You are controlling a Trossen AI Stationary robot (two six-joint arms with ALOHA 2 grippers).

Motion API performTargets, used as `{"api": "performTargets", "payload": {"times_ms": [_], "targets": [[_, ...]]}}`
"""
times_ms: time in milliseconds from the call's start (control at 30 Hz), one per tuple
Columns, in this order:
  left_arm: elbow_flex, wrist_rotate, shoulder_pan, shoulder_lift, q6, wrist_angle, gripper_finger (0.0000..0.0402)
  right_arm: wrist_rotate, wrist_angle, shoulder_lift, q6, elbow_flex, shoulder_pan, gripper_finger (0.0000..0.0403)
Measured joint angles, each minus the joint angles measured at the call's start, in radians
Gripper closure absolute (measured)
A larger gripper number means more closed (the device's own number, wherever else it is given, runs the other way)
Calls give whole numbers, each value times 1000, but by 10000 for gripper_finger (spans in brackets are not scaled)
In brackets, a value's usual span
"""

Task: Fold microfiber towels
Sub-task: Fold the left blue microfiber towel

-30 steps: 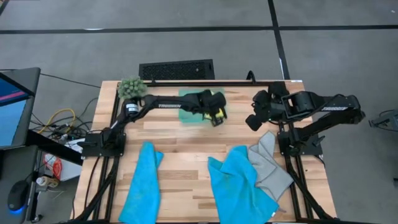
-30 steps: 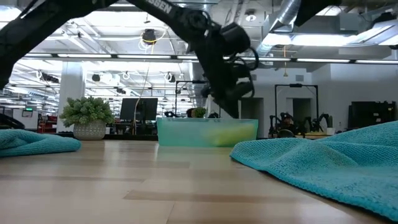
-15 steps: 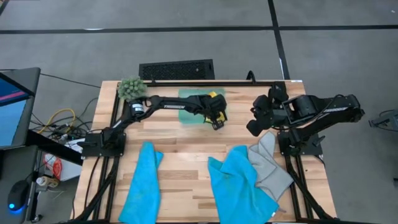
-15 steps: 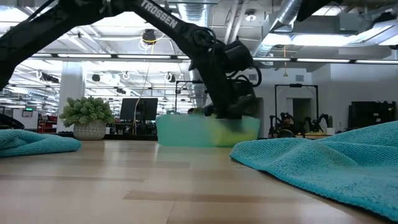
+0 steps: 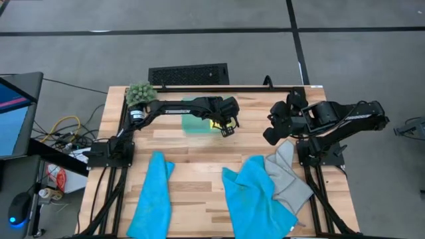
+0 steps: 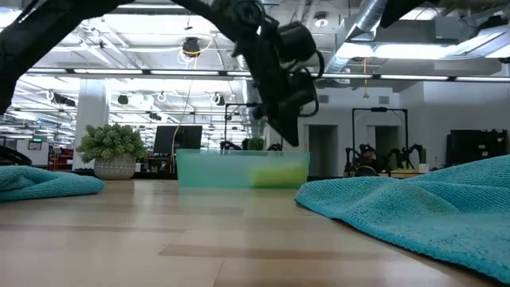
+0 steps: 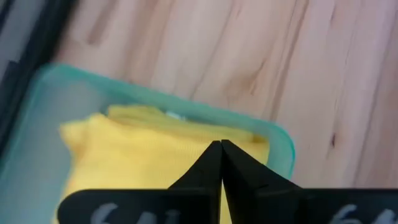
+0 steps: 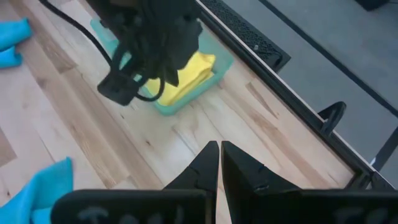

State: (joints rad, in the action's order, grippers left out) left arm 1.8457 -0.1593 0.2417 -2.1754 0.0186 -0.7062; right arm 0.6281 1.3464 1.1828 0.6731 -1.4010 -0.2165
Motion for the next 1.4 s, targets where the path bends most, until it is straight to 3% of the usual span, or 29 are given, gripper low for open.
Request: {"api": "performTargets", "payload": {"times_ms": [200,300,400,533,633,767,933,1033,1200,1400], "targets": [[-3,47,-34,110,-7,-194,401,-7,-36,1,31,58,-24,360],[-3,70,-116,219,22,-365,401,-51,-56,0,66,125,-60,360],[-41,15,-235,362,107,-476,401,-84,-129,1,104,205,-111,360],[-171,-145,-438,553,350,-504,401,-83,-362,1,68,313,-179,356],[-323,-267,-616,665,583,-487,395,-87,-648,16,-25,397,-211,344],[-546,-316,-854,746,923,-401,361,-107,-975,112,-180,459,-232,323],[-766,-296,-1073,723,1152,-97,296,-169,-1217,318,-343,445,-230,290],[-825,-272,-1157,656,1221,63,262,-253,-1329,447,-389,405,-220,270],[-808,-244,-1240,501,1340,133,232,-340,-1367,626,-415,302,-211,239],[-683,-152,-1313,340,1409,142,230,-368,-1390,763,-537,164,-225,220]]}}
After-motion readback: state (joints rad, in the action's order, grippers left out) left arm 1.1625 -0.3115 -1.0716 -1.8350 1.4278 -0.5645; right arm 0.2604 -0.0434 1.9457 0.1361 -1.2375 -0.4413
